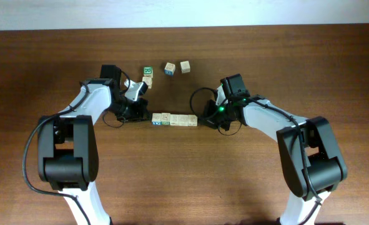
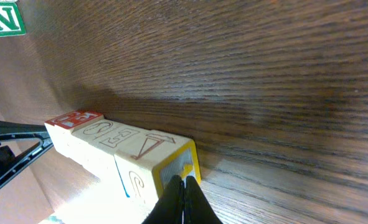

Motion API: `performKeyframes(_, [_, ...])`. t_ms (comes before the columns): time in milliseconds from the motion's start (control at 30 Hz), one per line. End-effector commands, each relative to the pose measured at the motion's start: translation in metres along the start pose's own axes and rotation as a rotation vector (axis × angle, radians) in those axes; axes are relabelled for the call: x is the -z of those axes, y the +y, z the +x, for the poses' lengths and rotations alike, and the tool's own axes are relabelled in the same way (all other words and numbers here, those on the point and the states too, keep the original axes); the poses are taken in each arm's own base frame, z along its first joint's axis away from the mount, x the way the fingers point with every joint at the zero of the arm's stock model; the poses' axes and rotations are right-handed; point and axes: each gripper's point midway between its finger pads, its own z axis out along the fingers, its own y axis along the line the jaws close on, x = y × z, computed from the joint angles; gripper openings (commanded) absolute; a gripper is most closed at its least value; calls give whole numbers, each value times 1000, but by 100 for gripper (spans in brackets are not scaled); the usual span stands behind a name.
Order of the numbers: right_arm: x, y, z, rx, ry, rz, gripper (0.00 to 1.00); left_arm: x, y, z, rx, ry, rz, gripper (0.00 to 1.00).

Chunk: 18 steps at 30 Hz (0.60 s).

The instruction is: Rotate 5 blocks

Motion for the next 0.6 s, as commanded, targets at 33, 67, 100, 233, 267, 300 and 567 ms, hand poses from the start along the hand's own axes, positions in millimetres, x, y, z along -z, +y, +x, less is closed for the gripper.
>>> performKeyframes(33, [-6,13,12,86,62,-82,4,-1,-3,-4,-2,-4,13,0])
performKeyframes(67, [-5,17,13,107,69,-102,4,-1,-3,-4,-2,-4,13,0])
performKeyframes(100, [-5,22,14,137,75,-125,4,-1,-3,-4,-2,-4,13,0])
performKeyframes(233, [-2,26,13,156,68,-133,4,-1,-3,-4,-2,-3,13,0])
performKeyframes(267, [1,29,12,169,62,-138,4,-1,-4,-4,-2,-3,13,0])
performKeyframes(300, [4,32,12,177,54,-143,4,-1,-4,-4,-2,-3,13,0])
performKeyframes(567, [14,39,12,197,45,-144,4,-4,-8,-5,-18,-1,14,0])
